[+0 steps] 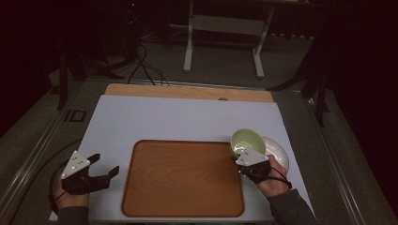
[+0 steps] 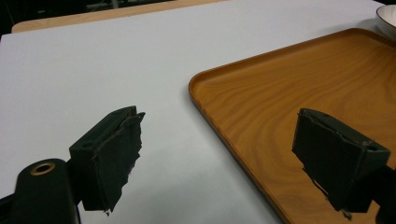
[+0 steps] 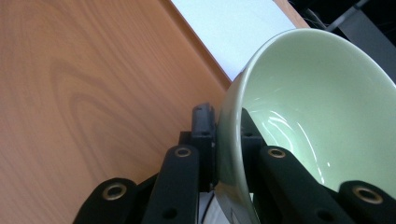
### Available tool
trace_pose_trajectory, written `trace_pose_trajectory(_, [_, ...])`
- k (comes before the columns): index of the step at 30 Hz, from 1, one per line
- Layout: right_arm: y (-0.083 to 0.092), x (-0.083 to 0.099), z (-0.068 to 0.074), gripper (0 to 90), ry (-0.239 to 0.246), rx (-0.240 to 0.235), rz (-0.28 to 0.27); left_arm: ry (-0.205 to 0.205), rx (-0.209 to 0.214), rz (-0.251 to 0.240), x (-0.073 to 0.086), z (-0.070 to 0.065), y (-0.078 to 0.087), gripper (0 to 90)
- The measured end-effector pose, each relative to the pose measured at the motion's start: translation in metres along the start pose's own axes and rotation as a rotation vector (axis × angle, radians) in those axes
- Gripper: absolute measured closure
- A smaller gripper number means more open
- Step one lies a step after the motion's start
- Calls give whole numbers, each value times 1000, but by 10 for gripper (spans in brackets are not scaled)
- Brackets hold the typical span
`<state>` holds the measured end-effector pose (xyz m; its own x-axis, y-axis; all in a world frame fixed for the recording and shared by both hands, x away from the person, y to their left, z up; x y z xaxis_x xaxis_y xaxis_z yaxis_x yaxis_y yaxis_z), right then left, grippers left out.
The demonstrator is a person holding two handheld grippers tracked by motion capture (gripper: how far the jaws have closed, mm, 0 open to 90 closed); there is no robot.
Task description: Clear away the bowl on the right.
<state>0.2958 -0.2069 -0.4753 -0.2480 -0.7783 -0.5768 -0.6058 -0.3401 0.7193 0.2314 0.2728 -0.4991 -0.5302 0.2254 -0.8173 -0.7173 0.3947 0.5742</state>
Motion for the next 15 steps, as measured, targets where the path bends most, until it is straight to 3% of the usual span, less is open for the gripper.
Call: trace_pose_trajectory(15, [-9, -16, 12, 825, 45, -16, -19, 2, -4, -3, 0, 1, 1, 152])
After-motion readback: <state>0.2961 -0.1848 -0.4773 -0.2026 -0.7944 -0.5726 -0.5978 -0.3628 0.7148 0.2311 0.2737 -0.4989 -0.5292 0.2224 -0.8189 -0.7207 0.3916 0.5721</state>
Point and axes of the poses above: each handheld gripper's, and its own axes: y roughly backward along the jaws, x roughly out of its underside, z roughly to its left, the point moved 2 cm from there along -y, roughly forward along the jaws, and after that the axes turned 6 degrees about z, right-handed, at the moved point
